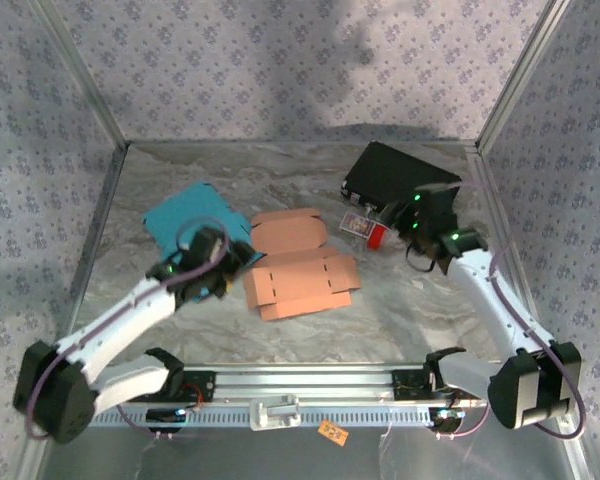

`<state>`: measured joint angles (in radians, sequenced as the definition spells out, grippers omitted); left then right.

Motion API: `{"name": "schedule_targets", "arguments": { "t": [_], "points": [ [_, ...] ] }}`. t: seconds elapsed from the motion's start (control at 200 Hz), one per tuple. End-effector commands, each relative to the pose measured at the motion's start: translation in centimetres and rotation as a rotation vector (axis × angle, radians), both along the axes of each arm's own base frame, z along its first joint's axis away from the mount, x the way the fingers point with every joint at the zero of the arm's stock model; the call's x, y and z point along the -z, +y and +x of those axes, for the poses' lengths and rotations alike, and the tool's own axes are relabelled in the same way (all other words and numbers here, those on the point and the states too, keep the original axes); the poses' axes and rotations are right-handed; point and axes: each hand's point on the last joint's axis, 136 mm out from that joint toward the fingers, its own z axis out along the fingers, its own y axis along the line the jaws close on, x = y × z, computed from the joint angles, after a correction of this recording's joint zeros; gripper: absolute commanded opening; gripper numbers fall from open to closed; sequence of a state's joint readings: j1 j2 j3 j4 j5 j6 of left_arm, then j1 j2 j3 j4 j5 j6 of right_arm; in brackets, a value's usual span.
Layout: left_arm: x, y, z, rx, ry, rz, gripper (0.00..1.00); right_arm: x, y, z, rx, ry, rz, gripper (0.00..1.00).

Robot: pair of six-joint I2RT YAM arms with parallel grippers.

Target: Fold the paper box

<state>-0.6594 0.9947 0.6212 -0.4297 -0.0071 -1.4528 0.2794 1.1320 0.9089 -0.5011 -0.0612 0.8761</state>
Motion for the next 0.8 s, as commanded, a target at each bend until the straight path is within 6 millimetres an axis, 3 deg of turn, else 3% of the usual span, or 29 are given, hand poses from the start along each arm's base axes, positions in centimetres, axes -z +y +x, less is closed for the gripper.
{"name": "schedule_targets", "arguments": {
  "t": [0.0,0.175,0.265,0.39,0.795],
  "points": [
    [1.0,0.2,-2.1,-0.306,0.066,-0.197,0.84,1.1,4.4,-3.5,-0.099,0.051,0.211,0.70],
    [3.0,-0.9,-2.4,-0.348,0.066,-0.249,0.83,1.1,8.9,-5.9,-0.316,0.007,0.349,0.72],
    [3.4,-1.6,-1.8,-0.405,0.020,-0.305,0.82,1.2,9.9,-7.4,-0.405,0.000,0.373,0.72],
    [3.6,-2.0,-1.6,-0.425,0.010,-0.296,0.79,2.0,9.7,-8.4,-0.425,0.019,0.354,0.72],
    [5.1,-3.9,-1.6,-0.489,0.046,-0.331,0.55,2.7,9.8,-8.1,-0.441,0.039,0.345,0.70]
  ]
}}
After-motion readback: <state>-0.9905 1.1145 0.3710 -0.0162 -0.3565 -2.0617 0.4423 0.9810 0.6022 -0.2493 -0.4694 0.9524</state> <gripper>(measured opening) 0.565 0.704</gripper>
